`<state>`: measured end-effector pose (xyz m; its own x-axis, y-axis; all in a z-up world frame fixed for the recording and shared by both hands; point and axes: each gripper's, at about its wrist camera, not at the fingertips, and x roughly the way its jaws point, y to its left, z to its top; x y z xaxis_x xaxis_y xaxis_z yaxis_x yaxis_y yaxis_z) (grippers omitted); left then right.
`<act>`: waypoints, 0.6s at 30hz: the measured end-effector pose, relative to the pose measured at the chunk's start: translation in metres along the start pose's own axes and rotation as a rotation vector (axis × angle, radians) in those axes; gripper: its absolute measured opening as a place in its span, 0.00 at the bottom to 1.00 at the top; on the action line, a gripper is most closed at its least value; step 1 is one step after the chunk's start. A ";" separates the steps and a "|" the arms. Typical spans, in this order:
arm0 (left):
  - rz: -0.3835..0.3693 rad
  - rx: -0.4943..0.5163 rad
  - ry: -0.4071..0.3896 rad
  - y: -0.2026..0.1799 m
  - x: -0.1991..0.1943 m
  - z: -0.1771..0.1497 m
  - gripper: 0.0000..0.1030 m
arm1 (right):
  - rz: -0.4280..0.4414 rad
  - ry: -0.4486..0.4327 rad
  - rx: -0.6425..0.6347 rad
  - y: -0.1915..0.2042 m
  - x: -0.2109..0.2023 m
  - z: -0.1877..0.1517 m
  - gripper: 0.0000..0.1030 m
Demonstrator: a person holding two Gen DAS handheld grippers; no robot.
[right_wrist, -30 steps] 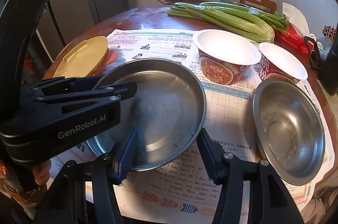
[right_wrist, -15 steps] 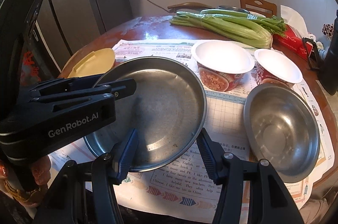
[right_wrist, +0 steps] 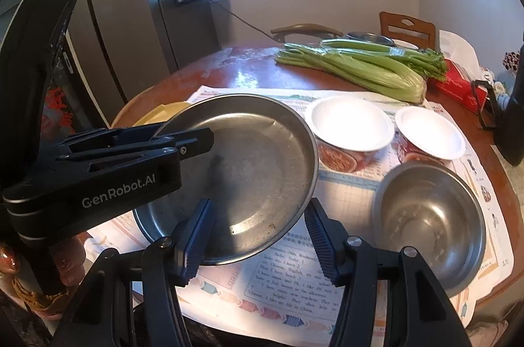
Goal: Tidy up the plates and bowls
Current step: 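Lift the grey pan with the left gripper and carry it over the yellow plate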
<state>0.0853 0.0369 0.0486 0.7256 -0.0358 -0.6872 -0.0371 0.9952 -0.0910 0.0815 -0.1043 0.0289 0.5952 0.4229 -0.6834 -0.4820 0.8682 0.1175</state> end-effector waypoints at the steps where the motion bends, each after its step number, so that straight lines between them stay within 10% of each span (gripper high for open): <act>1: 0.004 -0.006 -0.003 0.003 -0.001 0.001 0.44 | 0.011 -0.002 0.002 0.000 0.000 0.002 0.56; 18: 0.036 -0.067 -0.035 0.055 -0.001 0.018 0.44 | 0.058 -0.012 -0.086 0.035 0.024 0.037 0.56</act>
<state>0.0952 0.0932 0.0574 0.7463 0.0044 -0.6656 -0.1085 0.9874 -0.1150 0.1027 -0.0536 0.0430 0.5716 0.4755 -0.6687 -0.5692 0.8168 0.0943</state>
